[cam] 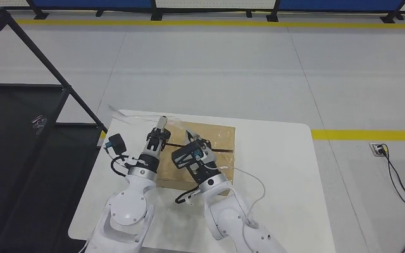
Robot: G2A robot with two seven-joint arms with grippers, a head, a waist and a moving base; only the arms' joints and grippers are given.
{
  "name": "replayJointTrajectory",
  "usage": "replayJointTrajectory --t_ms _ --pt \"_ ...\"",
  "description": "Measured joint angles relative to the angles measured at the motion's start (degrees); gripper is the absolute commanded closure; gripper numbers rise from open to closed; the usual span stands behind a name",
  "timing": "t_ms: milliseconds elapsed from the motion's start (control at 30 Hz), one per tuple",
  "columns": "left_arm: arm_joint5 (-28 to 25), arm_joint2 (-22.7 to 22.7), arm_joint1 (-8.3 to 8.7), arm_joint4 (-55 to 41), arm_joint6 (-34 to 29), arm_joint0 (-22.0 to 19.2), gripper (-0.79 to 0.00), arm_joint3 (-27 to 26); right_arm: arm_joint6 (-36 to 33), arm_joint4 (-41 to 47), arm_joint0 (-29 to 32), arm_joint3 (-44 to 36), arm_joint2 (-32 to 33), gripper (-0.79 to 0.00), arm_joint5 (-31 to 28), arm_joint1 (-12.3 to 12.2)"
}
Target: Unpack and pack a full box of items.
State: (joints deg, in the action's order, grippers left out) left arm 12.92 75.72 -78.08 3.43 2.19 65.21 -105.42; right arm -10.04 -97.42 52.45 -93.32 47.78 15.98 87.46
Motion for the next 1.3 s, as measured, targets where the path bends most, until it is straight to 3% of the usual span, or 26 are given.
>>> replayJointTrajectory --t_ms 533,900,1000,1300 --pt "-6.2 8.1 0.67 -1.7 -1.3 4.4 -0.785 1.0 -8.9 9.5 0.1 -5.2 6.0 0.000 -4.8 0.9" --pt "-8.2 17.5 1.20 -4.9 1.6 6.8 -0.785 4.3 -22.9 6.2 1.0 -14.0 6.8 0.000 -2.7 1.4" --pt "-7.4 19.6 1.25 -8.0 1.1 7.2 -0.785 5.0 -22.1 6.4 1.0 -13.9 6.8 0.000 -2.8 1.4" --pt "-7.3 19.6 1.25 -8.0 1.0 7.3 -0.785 5.0 -20.4 8.4 1.7 -14.0 7.5 0.000 -4.1 1.4"
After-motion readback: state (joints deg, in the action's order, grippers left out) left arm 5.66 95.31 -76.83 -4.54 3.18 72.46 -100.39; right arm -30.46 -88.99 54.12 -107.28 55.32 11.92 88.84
